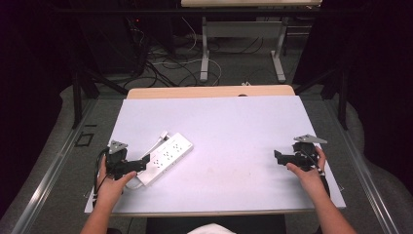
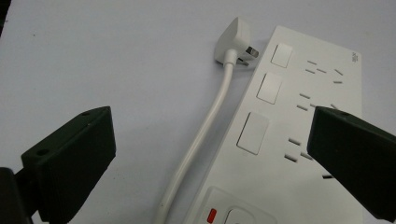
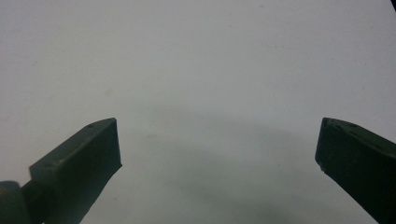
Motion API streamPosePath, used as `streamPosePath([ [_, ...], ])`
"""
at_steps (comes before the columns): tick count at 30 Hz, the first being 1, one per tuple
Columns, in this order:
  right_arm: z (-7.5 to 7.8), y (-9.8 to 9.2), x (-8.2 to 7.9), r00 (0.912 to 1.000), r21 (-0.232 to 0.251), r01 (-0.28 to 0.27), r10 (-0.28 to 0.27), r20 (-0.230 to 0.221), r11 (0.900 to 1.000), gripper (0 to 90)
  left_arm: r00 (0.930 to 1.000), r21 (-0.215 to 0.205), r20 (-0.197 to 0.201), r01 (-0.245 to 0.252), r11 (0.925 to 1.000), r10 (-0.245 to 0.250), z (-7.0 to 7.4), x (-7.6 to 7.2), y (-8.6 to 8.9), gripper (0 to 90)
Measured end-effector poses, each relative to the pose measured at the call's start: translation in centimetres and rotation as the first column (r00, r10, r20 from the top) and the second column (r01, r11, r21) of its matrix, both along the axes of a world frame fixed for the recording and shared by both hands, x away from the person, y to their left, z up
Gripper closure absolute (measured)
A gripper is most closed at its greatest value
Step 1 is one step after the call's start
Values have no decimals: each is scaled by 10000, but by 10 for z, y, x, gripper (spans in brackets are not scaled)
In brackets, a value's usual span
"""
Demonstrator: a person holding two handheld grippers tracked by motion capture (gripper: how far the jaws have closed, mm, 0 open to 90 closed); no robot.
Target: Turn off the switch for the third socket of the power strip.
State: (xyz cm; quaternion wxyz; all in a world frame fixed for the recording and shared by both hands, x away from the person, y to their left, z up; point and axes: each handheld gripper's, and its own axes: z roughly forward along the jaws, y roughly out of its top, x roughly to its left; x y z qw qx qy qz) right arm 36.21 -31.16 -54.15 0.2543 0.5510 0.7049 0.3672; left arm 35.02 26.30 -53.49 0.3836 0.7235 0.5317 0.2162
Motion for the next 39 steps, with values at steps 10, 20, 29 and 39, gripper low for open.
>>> streamPosePath([
  [10, 9, 5, -6, 9990, 255, -404, 399, 189, 9989, 23, 9999, -332, -101, 28, 9994, -31, 1, -2, -1, 21],
  [20, 8, 5, -7, 9993, 100, -321, 319, 196, 9994, 37, 9997, -488, 61, 224, 9986, -222, 8, -5, -4, 21],
  [29, 8, 6, -7, 9995, 139, -267, 265, 153, 9995, 38, 9997, -494, 36, 252, 9985, -251, 14, -5, -13, 24],
  [39, 8, 7, -8, 9986, 67, -498, 497, 158, 9987, 52, 9996, -318, 55, 294, 9991, -293, 23, -1, -19, 76],
])
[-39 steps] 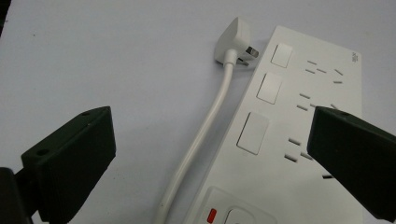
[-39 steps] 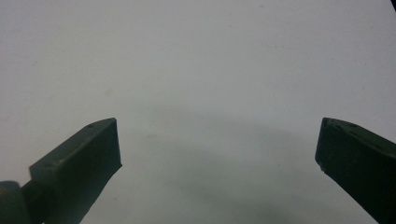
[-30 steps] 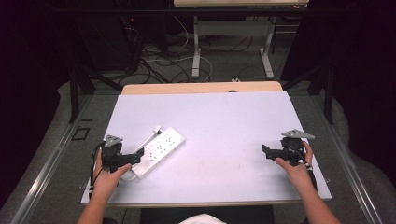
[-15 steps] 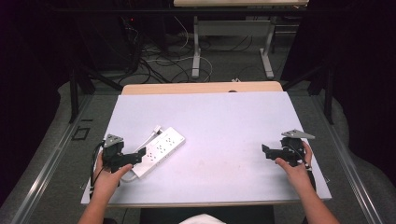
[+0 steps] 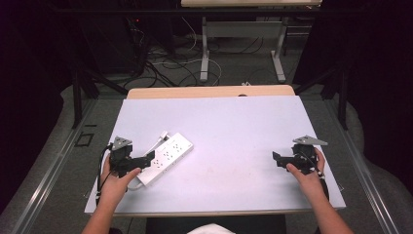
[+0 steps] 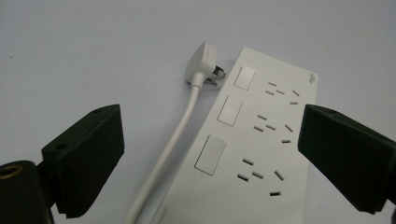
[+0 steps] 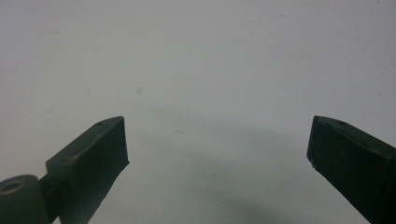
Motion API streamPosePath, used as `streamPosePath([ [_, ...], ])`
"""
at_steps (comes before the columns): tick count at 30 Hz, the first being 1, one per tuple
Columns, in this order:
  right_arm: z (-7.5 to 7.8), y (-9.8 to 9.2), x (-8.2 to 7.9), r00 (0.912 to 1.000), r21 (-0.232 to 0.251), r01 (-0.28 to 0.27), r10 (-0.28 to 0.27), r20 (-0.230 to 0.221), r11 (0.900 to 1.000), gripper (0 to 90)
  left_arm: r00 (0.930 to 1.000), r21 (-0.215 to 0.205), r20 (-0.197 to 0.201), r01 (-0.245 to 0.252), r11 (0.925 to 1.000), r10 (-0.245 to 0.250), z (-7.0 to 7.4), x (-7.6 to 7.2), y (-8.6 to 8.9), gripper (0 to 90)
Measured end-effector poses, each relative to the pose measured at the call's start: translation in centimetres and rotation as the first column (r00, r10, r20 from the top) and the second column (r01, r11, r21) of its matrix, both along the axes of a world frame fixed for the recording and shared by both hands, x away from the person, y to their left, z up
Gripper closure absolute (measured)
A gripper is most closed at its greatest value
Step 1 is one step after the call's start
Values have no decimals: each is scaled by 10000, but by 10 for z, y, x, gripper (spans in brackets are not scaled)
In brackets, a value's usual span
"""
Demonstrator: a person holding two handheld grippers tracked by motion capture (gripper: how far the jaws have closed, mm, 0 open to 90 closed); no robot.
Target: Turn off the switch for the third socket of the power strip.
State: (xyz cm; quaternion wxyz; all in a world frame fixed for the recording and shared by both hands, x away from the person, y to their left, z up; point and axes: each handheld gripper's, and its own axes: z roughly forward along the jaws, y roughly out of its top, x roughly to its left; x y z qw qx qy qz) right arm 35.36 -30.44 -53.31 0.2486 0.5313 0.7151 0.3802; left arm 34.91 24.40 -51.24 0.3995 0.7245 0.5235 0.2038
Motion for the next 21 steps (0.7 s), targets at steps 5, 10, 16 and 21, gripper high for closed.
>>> streamPosePath([
  [5, 1, 1, -2, 9999, 14, -62, 62, 88, 10000, 46, 10000, 148, 9, 88, 9999, -89, 6, 3, -4, 87],
  [10, 2, 2, -2, 9995, 2, -203, 203, 241, 9998, 41, 9999, 218, -6, 107, 9997, -107, 12, 6, -9, 105],
  [16, 2, 4, -3, 9990, -24, -415, 415, 151, 9991, 0, 9996, 415, -87, 285, 9987, -281, 20, 11, -16, 131],
  [21, 2, 5, -3, 9986, -7, -490, 490, 178, 9988, 0, 9989, 466, -120, 453, 9979, -448, 28, 16, -22, 155],
])
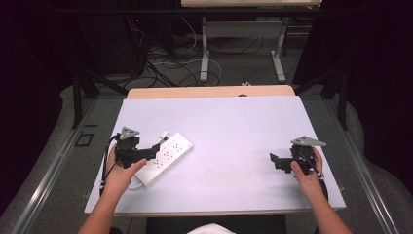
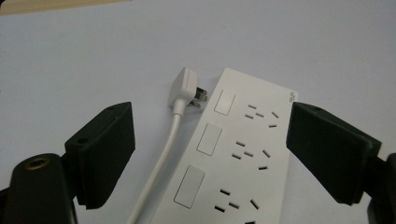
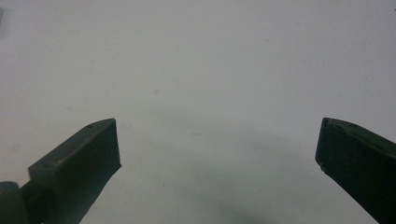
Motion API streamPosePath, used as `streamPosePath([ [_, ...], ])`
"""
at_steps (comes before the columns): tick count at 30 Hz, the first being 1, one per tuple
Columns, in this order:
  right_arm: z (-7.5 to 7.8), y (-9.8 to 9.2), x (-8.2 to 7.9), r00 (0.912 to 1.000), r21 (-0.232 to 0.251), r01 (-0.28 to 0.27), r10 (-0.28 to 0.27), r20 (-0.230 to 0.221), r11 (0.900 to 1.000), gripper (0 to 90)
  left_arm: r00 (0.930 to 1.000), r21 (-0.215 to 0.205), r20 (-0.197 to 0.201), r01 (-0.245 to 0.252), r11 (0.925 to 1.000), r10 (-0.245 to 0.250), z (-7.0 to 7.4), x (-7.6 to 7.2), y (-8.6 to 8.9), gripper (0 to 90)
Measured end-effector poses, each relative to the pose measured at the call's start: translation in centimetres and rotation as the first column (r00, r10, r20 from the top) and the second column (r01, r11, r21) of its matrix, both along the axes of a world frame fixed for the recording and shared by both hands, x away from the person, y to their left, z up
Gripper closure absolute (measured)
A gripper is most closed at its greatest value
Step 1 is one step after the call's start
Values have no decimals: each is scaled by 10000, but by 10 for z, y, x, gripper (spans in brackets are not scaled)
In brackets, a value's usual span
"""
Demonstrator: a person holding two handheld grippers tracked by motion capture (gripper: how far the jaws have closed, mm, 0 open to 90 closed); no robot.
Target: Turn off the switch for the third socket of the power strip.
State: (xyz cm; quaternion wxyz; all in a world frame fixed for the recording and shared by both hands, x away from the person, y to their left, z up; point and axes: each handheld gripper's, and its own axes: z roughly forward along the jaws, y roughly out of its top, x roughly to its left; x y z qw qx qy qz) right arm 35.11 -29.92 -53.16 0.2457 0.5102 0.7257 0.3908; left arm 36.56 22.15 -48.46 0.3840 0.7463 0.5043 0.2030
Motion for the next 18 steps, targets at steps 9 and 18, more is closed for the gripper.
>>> streamPosePath([
  [9, 0, 0, 0, 10000, 72, 8, -8, -9, 10000, 0, 9998, 167, -54, 172, 9997, -171, 12, 9, -9, 167],
  [18, 0, 1, 0, 10000, 79, -56, 56, 5, 10000, 0, 9994, 351, -90, 330, 9988, -327, 22, 17, -15, 203],
])
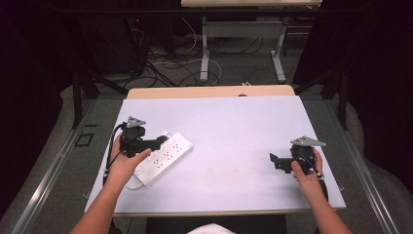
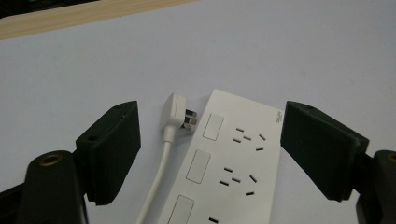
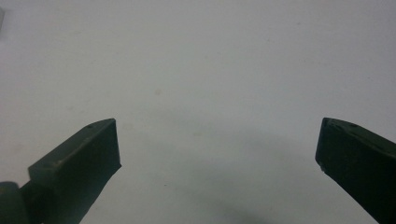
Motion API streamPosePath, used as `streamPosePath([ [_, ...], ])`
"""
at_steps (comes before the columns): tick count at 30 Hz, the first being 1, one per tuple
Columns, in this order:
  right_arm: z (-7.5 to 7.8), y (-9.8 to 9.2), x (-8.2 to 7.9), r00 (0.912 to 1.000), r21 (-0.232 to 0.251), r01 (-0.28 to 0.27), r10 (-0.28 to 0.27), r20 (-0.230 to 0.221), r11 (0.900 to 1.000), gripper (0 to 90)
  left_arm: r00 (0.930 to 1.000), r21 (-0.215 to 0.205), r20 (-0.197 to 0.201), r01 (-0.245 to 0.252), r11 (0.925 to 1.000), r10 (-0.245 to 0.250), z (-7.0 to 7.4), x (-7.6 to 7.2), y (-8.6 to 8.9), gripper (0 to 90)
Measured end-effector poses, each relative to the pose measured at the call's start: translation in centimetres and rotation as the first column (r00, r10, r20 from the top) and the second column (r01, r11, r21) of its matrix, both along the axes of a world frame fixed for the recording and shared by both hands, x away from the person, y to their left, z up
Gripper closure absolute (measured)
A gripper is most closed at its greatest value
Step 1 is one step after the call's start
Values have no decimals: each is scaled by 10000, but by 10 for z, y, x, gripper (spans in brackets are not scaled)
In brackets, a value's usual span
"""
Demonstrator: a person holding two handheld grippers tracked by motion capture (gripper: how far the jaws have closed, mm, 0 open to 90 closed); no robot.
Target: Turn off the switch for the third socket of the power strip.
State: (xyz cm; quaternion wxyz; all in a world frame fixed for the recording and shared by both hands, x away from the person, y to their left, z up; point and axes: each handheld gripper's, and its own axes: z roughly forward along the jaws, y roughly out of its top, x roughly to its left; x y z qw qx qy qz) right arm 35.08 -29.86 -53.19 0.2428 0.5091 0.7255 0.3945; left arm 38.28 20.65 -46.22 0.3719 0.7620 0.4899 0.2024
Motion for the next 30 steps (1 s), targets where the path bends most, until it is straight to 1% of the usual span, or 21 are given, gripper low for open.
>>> streamPosePath([
  [2, 0, 0, 0, 10000, 4, -12, 12, 4, 10000, 0, 10000, 65, -63, 38, 10000, -38, 2, 2, -1, 203],
  [3, 0, 0, 0, 10000, 4, -14, 14, -4, 10000, 0, 10000, 178, -51, 77, 9998, -76, 3, 4, 0, 203],
  [4, 0, 0, 0, 10000, 4, -14, 14, -4, 10000, 0, 10000, 107, -74, 13, 9999, -12, 4, 5, -1, 203],
  [5, 0, 0, 0, 10000, 26, -5, 5, -33, 10000, 0, 9999, 175, -103, 44, 9998, -42, 5, 6, -1, 205],
  [6, 0, 0, 0, 10000, 26, -5, 5, -33, 10000, 0, 9999, 122, -109, 32, 9999, -30, 5, 7, -1, 205],
  [7, 0, 0, 0, 10000, 39, 10, -10, -43, 10000, 0, 9999, 162, -132, 64, 9998, -61, 5, 8, -1, 206],
  [8, 0, 0, 0, 10000, 14, -13, 13, -34, 10000, 0, 9996, 197, -276, 103, 9998, -98, 6, 9, -1, 208],
  [9, 0, 0, 0, 10000, 14, -13, 13, -34, 10000, 0, 9998, 196, -189, 52, 9998, -48, 6, 10, -2, 208],
  [10, 0, 0, 0, 10000, 32, 20, -19, -70, 10000, 0, 9998, 186, -210, 12, 9998, -8, 6, 11, -2, 221],
  [11, 0, 0, 0, 10000, 30, 20, -20, -77, 10000, 0, 9998, 211, -200, 103, 9997, -98, 6, 13, -2, 221],
  [13, -1, 0, 0, 10000, -1, 2, -2, -66, 10000, 0, 9995, 249, -300, 104, 9996, -96, 6, 14, -3, 228],
  [18, -1, 0, 0, 10000, 38, -32, 32, -76, 10000, 0, 9989, 88, -450, 126, 9999, -122, 7, 20, -6, 236],
  [20, -1, 0, 0, 9999, 38, -70, 70, -87, 10000, 0, 9978, 167, -649, 146, 9998, -135, 9, 22, -7, 238],
  [21, -2, 0, 0, 9999, 35, -77, 78, -87, 10000, 0, 9980, 154, -612, 141, 9998, -132, 8, 23, -8, 240],
  [24, -2, 0, 1, 9999, 13, -69, 69, -106, 10000, 0, 9969, 258, -779, 140, 9996, -119, 10, 26, -10, 251],
  [25, -2, 0, 1, 10000, 2, 1, -1, -38, 10000, 0, 9961, 174, -878, 137, 9998, -121, 10, 27, -11, 256],
  [27, -2, -1, 0, 9999, -17, -41, 40, -121, 10000, 0, 9944, 149, -1052, 127, 9998, -110, 10, 29, -13, 274],
  [29, -2, -1, 1, 9999, 7, -68, 68, -113, 10000, 0, 9917, 163, -1283, 99, 9998, -77, 11, 30, -14, 293],
  [30, -2, 0, 1, 9999, 20, -62, 62, -141, 10000, 0, 9912, 191, -1323, 111, 9998, -85, 11, 31, -15, 299],
])
